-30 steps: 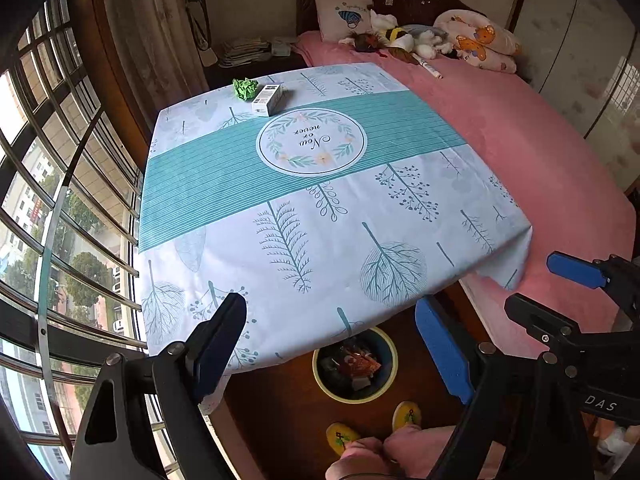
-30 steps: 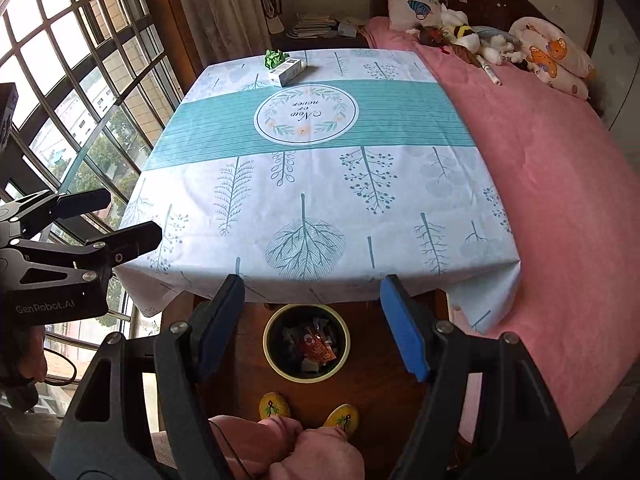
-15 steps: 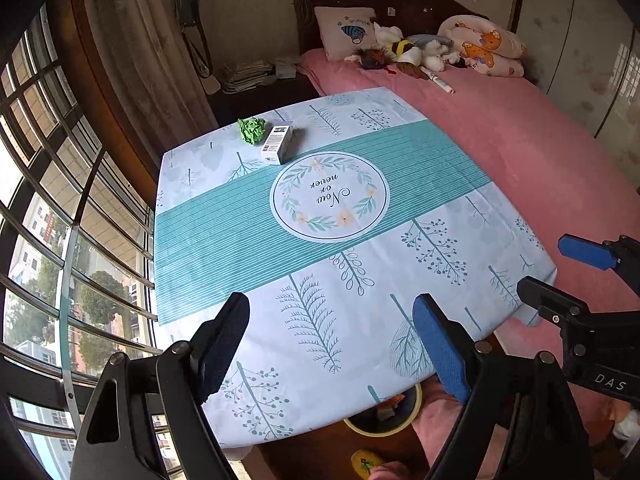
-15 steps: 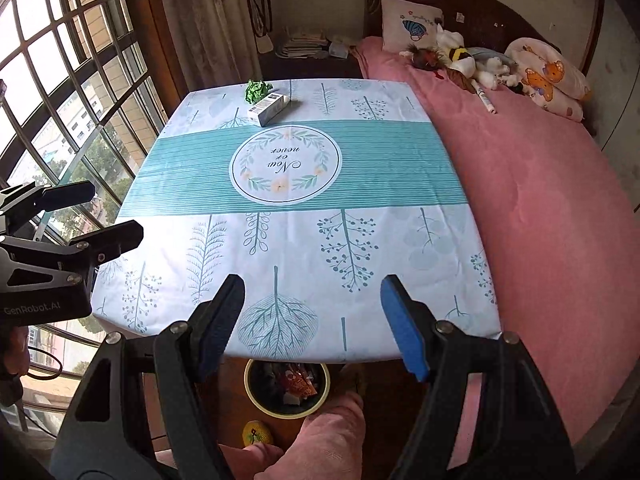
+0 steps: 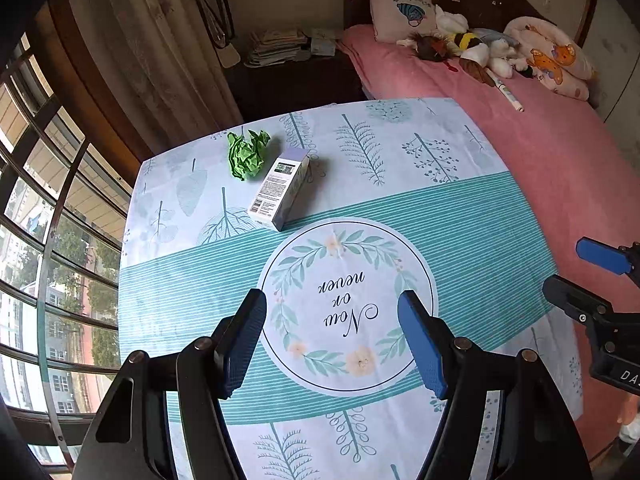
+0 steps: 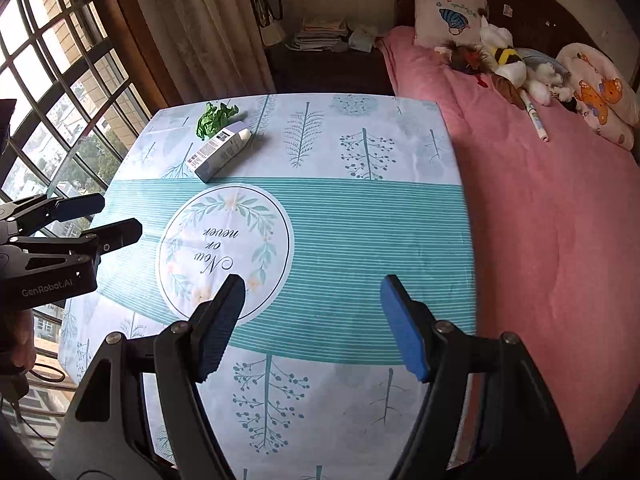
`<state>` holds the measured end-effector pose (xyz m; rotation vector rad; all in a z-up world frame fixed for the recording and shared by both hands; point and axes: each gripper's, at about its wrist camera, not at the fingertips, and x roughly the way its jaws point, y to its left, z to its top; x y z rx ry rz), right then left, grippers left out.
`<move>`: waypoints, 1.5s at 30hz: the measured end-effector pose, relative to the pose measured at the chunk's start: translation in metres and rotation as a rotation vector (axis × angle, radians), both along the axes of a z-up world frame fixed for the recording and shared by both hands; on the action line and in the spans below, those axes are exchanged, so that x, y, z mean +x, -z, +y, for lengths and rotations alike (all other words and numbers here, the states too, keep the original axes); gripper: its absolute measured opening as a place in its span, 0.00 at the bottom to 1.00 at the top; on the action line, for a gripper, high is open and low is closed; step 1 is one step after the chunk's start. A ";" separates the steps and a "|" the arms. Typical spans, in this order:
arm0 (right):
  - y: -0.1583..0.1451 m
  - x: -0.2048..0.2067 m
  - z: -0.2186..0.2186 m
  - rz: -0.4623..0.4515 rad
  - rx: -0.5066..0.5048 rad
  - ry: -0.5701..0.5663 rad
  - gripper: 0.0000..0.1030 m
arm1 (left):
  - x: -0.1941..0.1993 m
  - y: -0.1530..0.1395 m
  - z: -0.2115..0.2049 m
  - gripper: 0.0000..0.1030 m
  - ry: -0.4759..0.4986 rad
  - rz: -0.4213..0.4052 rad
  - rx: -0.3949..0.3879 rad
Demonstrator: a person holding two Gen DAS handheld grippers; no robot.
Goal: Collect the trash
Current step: 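Grasp the white box with the left tool while the right tool grasps the green crumpled paper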
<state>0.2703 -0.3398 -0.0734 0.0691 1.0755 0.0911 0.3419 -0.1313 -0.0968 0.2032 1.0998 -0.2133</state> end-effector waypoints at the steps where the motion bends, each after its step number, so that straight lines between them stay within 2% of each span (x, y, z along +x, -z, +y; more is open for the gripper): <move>1: 0.007 0.019 -0.010 0.008 0.003 -0.007 0.66 | 0.017 0.006 -0.006 0.67 -0.007 -0.007 0.013; 4: 0.027 0.067 -0.029 0.025 0.019 -0.028 0.66 | 0.072 0.026 -0.016 0.65 -0.044 -0.003 0.025; 9: 0.056 0.130 -0.043 0.037 0.063 -0.051 0.66 | 0.144 0.059 -0.004 0.61 -0.128 0.021 0.020; 14: 0.090 0.168 -0.028 0.066 0.087 -0.083 0.66 | 0.185 0.102 0.014 0.50 -0.171 0.094 0.013; 16: 0.101 0.178 -0.022 0.072 0.094 -0.099 0.66 | 0.195 0.115 0.019 0.48 -0.180 0.117 0.016; 18: 0.108 0.187 -0.014 0.075 0.101 -0.115 0.66 | 0.198 0.120 0.022 0.48 -0.187 0.090 0.041; 21: 0.115 0.200 0.001 0.077 0.104 -0.143 0.66 | 0.208 0.122 0.029 0.48 -0.195 0.093 0.043; 27: 0.120 0.225 0.032 0.060 0.108 -0.197 0.65 | 0.218 0.137 0.050 0.48 -0.222 0.165 -0.023; 28: 0.120 0.229 0.037 0.060 0.108 -0.205 0.65 | 0.218 0.142 0.053 0.46 -0.228 0.174 -0.026; 30: 0.120 0.238 0.047 0.058 0.107 -0.220 0.65 | 0.218 0.151 0.057 0.36 -0.232 0.192 -0.035; 33: 0.122 0.253 0.062 0.062 0.116 -0.239 0.65 | 0.213 0.151 0.065 0.35 -0.252 0.176 -0.062; 36: 0.122 0.268 0.080 0.065 0.140 -0.258 0.65 | 0.204 0.147 0.076 0.34 -0.291 0.163 -0.052; 41: 0.120 0.292 0.120 0.062 0.181 -0.306 0.65 | 0.174 0.127 0.100 0.34 -0.328 0.147 -0.110; 45: 0.120 0.312 0.153 0.076 0.232 -0.329 0.65 | 0.151 0.109 0.124 0.34 -0.376 0.114 -0.104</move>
